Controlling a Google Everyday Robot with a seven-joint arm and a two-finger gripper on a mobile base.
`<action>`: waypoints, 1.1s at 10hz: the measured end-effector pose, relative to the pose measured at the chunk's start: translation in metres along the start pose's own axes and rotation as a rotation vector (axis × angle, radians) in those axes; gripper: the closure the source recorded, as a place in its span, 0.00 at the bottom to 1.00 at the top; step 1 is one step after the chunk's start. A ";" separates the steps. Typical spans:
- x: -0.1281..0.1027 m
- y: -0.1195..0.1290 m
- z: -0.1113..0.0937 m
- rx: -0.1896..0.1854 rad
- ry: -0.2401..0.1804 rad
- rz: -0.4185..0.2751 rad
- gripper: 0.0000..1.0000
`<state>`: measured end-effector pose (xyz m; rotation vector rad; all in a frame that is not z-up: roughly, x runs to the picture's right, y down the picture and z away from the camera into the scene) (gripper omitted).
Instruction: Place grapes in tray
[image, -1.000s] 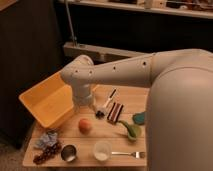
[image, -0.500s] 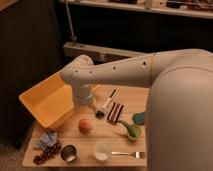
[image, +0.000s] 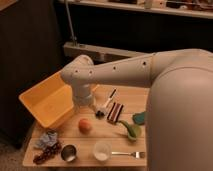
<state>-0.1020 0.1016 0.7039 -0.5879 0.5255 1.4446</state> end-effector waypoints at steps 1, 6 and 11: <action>0.000 0.000 0.000 0.000 0.000 0.000 0.35; 0.000 0.000 0.000 0.000 0.000 0.000 0.35; 0.011 0.017 0.001 0.006 -0.022 -0.156 0.35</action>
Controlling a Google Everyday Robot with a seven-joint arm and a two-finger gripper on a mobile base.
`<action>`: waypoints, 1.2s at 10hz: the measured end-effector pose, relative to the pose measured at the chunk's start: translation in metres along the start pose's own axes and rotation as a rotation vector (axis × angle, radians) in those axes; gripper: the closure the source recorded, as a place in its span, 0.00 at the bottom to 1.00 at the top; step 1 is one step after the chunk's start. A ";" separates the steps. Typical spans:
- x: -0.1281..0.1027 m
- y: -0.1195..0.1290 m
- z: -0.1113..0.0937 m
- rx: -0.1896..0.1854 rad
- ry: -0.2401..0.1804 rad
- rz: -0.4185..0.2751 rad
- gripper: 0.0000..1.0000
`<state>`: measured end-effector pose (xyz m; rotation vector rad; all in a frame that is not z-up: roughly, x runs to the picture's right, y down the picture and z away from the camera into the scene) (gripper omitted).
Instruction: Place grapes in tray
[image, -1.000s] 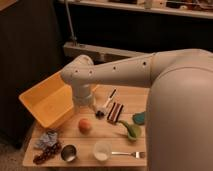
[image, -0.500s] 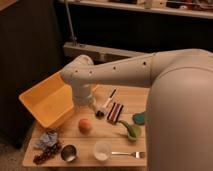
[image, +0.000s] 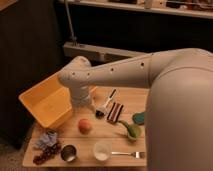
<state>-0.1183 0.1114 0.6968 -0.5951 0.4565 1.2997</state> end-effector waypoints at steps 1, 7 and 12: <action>0.007 0.015 0.002 0.000 -0.012 -0.117 0.35; 0.034 0.086 0.008 -0.158 -0.104 -0.463 0.35; 0.035 0.087 0.009 -0.160 -0.101 -0.465 0.35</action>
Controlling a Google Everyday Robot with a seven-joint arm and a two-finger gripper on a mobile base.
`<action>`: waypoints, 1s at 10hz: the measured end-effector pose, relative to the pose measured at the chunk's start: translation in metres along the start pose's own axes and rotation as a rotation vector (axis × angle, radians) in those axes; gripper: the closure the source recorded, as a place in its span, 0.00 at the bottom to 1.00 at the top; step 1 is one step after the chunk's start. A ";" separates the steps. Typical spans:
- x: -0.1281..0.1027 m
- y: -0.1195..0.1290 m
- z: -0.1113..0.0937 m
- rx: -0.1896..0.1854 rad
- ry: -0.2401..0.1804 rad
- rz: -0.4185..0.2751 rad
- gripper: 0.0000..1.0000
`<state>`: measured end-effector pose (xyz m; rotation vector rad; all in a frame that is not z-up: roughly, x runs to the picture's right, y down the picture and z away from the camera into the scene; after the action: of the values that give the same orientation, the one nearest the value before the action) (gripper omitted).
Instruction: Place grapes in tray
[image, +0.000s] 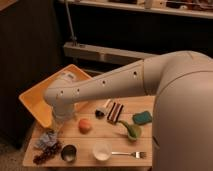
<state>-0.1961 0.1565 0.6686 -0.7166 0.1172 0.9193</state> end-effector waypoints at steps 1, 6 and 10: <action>0.003 0.002 0.003 -0.023 -0.004 -0.006 0.35; 0.017 0.055 0.026 -0.135 0.007 -0.058 0.35; 0.023 0.066 0.062 -0.163 0.063 -0.080 0.35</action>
<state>-0.2443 0.2364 0.6733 -0.8952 0.0690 0.8368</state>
